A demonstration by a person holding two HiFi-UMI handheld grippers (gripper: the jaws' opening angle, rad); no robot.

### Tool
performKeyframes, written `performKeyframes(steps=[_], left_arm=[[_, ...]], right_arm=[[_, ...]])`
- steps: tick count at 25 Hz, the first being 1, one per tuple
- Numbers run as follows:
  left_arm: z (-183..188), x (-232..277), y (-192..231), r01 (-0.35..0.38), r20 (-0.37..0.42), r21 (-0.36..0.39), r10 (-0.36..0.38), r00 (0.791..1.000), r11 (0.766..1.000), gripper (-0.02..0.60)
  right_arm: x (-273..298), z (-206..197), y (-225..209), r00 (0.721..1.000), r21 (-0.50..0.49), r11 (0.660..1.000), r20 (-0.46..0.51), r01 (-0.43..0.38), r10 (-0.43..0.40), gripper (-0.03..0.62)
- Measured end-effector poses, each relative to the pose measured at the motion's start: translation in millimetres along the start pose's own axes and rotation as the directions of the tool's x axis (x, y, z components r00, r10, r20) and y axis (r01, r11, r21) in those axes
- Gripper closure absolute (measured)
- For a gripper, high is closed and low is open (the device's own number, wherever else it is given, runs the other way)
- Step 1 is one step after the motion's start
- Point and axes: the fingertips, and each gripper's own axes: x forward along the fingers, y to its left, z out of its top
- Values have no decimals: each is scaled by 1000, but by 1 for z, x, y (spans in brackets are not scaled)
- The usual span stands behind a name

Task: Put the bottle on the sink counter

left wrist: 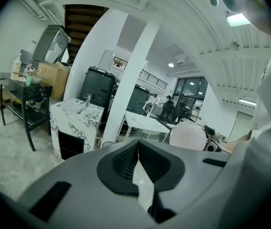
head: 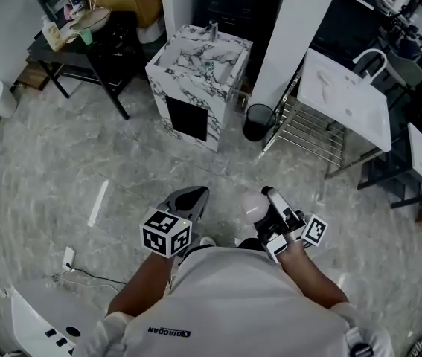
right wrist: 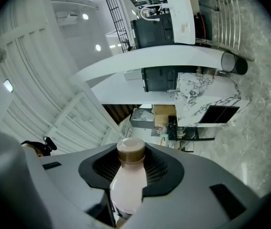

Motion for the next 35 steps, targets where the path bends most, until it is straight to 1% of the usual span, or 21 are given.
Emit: performKeyframes(steps=[6, 10, 14, 19, 24, 28, 35], left_arm=[[-10, -25, 26, -59, 9, -41, 59, 998, 997, 566], [-7, -36, 43, -104, 23, -57, 105, 994, 993, 566], [-7, -40, 52, -128, 32, -76, 131, 991, 989, 566], [-5, -47, 60, -166, 50, -80, 170, 984, 983, 566], [-9, -55, 72, -208, 43, -82, 211, 976, 975, 566], [-1, -50, 92, -214, 34, -84, 218, 975, 973, 566], [11, -27, 115, -202, 11, -72, 204, 979, 977, 566]], right_arm=[[33, -16, -3, 998, 12, 1000, -58, -10, 11, 442], [48, -23, -9, 996, 26, 1000, -92, -11, 13, 442], [64, -29, -15, 992, 46, 999, -121, -17, 23, 442], [84, -34, -20, 987, 70, 996, -150, -48, 58, 442], [99, -40, -30, 983, 95, 994, -167, -62, 77, 442], [121, -40, -42, 982, 105, 992, -172, -63, 81, 442], [145, -19, -62, 986, 96, 994, -152, -59, 73, 441]])
